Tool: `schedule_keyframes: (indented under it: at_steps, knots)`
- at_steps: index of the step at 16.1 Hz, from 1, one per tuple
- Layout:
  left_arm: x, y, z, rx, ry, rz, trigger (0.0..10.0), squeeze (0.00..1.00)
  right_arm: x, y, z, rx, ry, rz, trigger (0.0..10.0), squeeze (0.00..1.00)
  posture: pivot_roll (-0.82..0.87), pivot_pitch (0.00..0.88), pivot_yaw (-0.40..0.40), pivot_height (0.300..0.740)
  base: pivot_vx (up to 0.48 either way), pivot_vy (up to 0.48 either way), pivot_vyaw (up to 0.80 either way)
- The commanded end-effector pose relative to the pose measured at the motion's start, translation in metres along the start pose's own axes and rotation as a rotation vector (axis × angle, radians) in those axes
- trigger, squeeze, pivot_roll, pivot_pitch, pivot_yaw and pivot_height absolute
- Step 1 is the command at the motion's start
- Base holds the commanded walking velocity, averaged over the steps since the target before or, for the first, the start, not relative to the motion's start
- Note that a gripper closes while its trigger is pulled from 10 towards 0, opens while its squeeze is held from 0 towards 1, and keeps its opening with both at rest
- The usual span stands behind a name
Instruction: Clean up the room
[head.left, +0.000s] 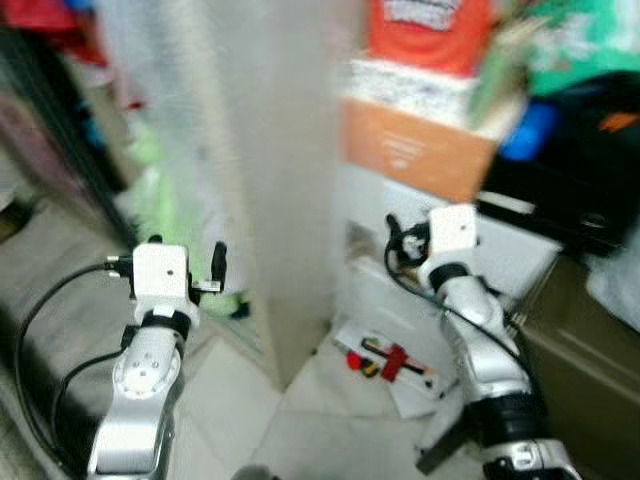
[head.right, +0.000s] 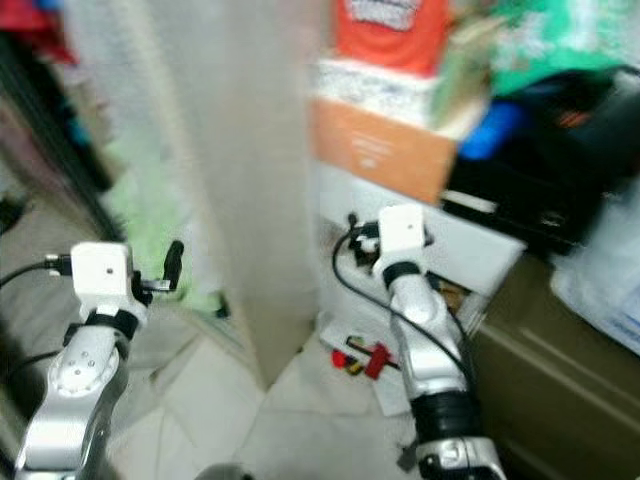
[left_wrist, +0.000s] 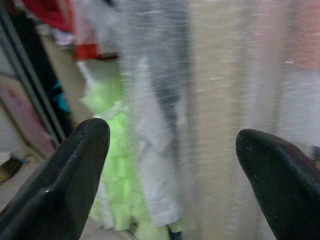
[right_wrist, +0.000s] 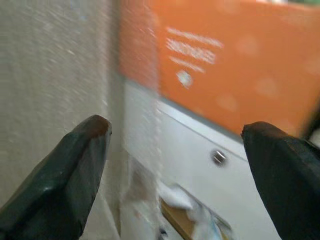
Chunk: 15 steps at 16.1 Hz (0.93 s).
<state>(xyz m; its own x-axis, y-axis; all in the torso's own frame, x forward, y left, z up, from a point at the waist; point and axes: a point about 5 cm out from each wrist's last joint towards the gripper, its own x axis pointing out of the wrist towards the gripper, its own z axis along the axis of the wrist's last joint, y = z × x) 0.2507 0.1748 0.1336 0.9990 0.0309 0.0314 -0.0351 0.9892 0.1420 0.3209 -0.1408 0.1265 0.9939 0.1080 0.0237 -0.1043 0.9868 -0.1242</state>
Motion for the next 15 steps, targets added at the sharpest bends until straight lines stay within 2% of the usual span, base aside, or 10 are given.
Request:
schedule_keyframes:
  at_steps: [1, 4, 6, 11, 15]
  knots:
    - [-0.005, 0.008, -0.002, 0.018, 0.022, 0.029, 10.0, 0.00, 0.000, 0.005, 0.004, 0.008, -0.016, 0.018, 10.0, 0.00, 0.02, 0.000, -0.011, 0.740, 0.000, 0.000, 0.80]
    - [-0.021, 0.015, -0.013, 0.036, 0.072, 0.035, 10.0, 0.00, -0.008, -0.006, 0.000, -0.025, -0.011, 0.012, 10.0, 0.00, 0.02, 0.000, -0.011, 0.740, 0.000, 0.000, 0.80]
    - [-0.022, 0.021, -0.013, 0.045, 0.067, 0.069, 10.0, 0.00, -0.014, -0.015, -0.003, -0.044, 0.000, -0.001, 10.0, 0.00, 0.02, 0.000, -0.012, 0.740, 0.000, 0.000, 0.80]
    - [-0.023, 0.018, -0.011, 0.041, 0.066, 0.054, 10.0, 0.00, -0.024, -0.019, -0.005, -0.058, 0.009, -0.006, 10.0, 0.00, 0.01, 0.000, -0.009, 0.740, 0.000, 0.000, 0.80]
    - [-0.024, 0.018, -0.010, 0.046, 0.064, 0.055, 10.0, 0.00, -0.046, -0.029, -0.008, -0.085, 0.024, -0.014, 10.0, 0.00, 0.01, 0.000, -0.013, 0.740, 0.000, 0.000, 0.80]
